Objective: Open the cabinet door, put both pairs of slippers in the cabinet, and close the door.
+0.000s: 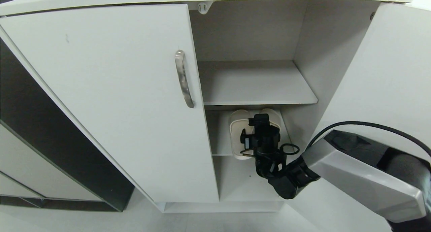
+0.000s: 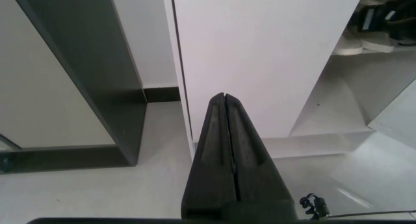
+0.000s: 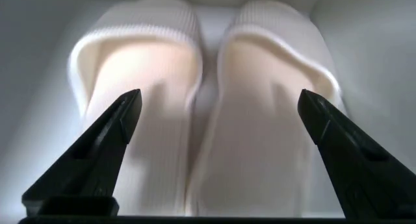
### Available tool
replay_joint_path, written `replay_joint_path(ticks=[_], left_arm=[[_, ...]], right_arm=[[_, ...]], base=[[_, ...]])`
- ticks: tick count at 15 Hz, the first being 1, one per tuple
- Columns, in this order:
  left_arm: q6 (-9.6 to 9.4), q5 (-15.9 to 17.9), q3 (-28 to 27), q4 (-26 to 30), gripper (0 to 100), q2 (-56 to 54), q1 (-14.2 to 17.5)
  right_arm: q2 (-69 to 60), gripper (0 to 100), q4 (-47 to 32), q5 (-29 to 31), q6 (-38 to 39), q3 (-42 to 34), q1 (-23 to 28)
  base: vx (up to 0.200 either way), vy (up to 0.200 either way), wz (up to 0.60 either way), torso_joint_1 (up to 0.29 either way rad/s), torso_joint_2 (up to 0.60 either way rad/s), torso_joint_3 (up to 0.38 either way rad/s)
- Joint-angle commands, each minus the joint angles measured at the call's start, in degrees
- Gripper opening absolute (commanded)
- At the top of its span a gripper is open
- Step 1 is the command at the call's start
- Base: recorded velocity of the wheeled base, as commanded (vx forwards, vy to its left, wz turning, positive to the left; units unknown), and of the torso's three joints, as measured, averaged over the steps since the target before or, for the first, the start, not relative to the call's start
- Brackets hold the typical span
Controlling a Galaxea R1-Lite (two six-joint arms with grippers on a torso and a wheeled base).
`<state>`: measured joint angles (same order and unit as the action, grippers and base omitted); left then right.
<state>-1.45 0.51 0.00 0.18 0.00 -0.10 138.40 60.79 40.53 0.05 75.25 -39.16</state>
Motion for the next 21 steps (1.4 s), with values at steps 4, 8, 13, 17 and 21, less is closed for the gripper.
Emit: replay_joint_path(ticks=[4,8,13,17,21], left_arm=[[0.40,0.0,0.0,0.0,0,0.1,0.0],[0.48,0.1,0.0,0.0,0,0.1,0.0],[0.57,-0.1,0.0,0.0,0,0.1,0.0],[0.66,0.0,0.0,0.0,0,0.1,0.0],[0.66,0.1,0.0,0.0,0,0.1,0.0]], right_arm=[[-11.3,100,9.6,0.0,-0.9,-20.7,-4.4],[-11.0,100,9.6,0.0,-1.0,-20.8,-5.1],[-10.8,100,9.6,0.0,-0.9,-20.9,-5.0],[-11.0,100,9.6,0.0,-1.0,-21.4,-4.9],[-10.8,100,9.6,-0.1,-0.9,-21.5,-5.0]], base=[[0.000,0.000,0.00,0.000,0.00,0.000],[-0.200,0.000,0.00,0.004,0.00,0.001],[-0.160,0.000,0.00,0.000,0.00,0.000],[0.000,0.000,0.00,0.000,0.00,0.000],[0.000,0.000,0.00,0.001,0.00,0.031]])
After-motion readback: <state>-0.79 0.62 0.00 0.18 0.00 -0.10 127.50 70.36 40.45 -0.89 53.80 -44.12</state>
